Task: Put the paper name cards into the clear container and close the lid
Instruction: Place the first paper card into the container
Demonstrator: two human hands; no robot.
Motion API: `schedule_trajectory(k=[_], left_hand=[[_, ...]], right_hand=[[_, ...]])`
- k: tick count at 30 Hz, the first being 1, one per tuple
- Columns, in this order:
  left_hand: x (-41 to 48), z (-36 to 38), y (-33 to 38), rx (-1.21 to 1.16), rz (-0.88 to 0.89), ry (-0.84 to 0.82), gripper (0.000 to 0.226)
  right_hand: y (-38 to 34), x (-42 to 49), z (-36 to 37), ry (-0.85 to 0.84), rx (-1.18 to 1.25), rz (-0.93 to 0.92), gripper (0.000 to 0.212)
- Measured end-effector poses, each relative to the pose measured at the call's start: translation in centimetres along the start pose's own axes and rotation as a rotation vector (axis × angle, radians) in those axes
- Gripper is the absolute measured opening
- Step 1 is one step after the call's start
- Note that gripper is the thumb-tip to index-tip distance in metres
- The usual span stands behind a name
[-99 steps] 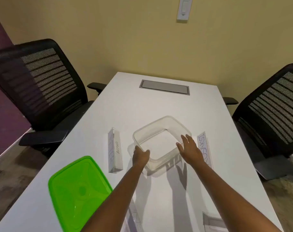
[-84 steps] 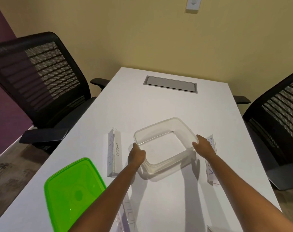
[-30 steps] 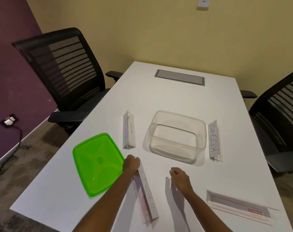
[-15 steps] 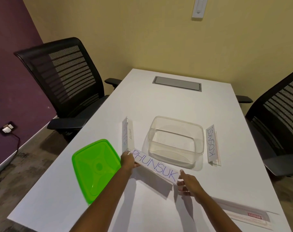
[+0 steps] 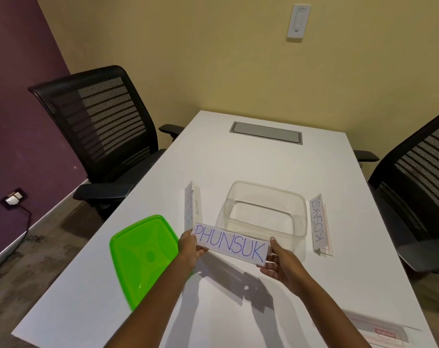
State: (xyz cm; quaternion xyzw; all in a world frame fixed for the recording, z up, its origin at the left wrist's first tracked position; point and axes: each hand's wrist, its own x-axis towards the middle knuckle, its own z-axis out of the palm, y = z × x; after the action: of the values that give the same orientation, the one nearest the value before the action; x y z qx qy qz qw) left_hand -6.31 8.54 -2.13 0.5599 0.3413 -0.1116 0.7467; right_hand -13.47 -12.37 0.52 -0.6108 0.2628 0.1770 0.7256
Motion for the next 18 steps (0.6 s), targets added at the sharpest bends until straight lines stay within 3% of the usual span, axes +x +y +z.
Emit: schedule_trajectory(k=[7, 12, 18], left_hand=[[0.0, 1.2, 1.9, 0.163, 0.208, 0.158, 0.044], [-1.2, 2.7, 4.2, 0.376, 0.400, 0.193, 0.033], [-2.2, 5.3, 6.3, 0.511, 0.607, 0.113, 0.028]], right_hand=[[-2.8, -0.4, 0.8, -0.068, 0.025, -0.107, 0.028], [-5.0, 0.0, 0.2, 0.031, -0.072, -0.208, 0.028], [-8.1, 0.9, -2.2, 0.239, -0.168, -0.263, 0.039]])
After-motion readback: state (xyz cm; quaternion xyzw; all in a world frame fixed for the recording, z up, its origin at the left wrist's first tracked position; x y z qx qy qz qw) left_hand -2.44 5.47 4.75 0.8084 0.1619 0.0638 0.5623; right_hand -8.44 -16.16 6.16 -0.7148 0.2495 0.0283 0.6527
